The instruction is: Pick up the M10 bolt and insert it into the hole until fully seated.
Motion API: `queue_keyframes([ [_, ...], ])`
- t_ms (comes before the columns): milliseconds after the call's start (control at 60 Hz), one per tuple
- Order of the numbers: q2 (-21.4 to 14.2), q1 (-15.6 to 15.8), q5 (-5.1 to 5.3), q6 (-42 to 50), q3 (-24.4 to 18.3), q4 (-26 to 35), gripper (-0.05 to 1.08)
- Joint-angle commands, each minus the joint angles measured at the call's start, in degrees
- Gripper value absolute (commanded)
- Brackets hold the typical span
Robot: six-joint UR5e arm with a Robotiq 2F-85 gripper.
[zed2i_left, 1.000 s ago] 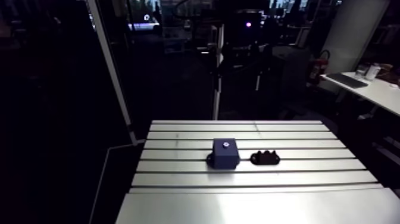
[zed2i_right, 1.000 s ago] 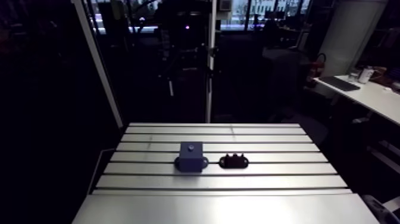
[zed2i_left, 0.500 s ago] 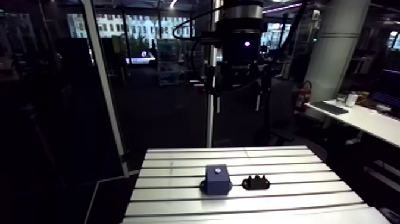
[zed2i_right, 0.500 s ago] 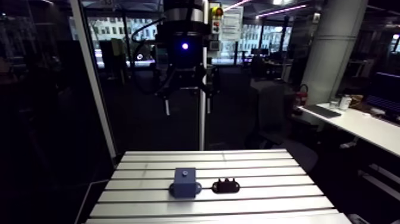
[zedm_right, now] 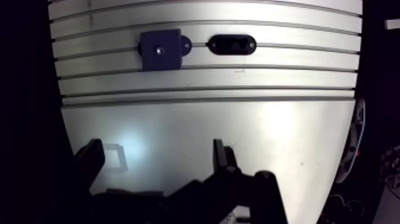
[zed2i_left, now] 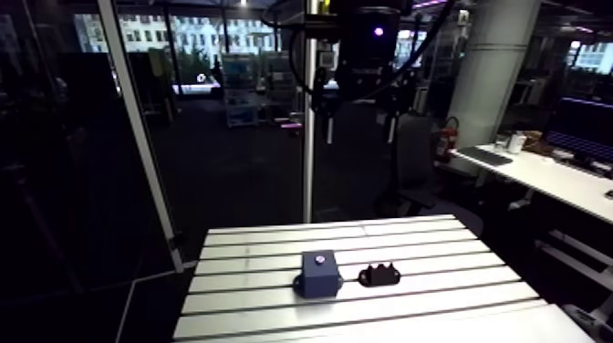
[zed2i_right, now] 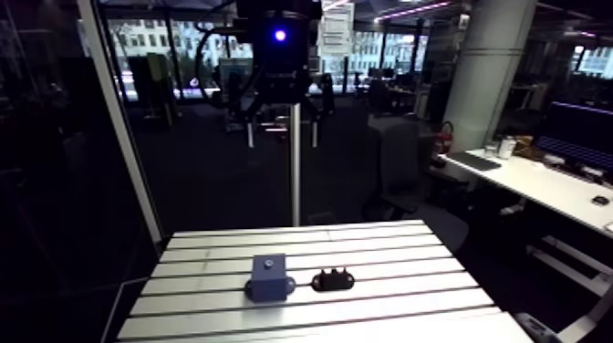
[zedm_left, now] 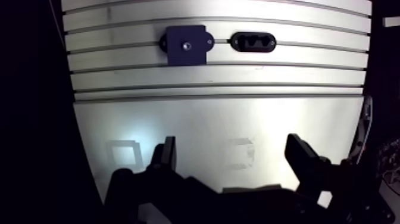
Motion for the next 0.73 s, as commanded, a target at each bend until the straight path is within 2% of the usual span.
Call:
queue_keyframes([
  [17, 1.7, 0.2, 0.25, -0.3, -2.3, 1.1, 0.00],
  [100, 1.8, 0.3, 0.53, -0.3, -2.3, 1.2, 0.00],
  [733, 2.2, 0.4, 0.62, -0.2, -1.2, 1.2, 0.00],
])
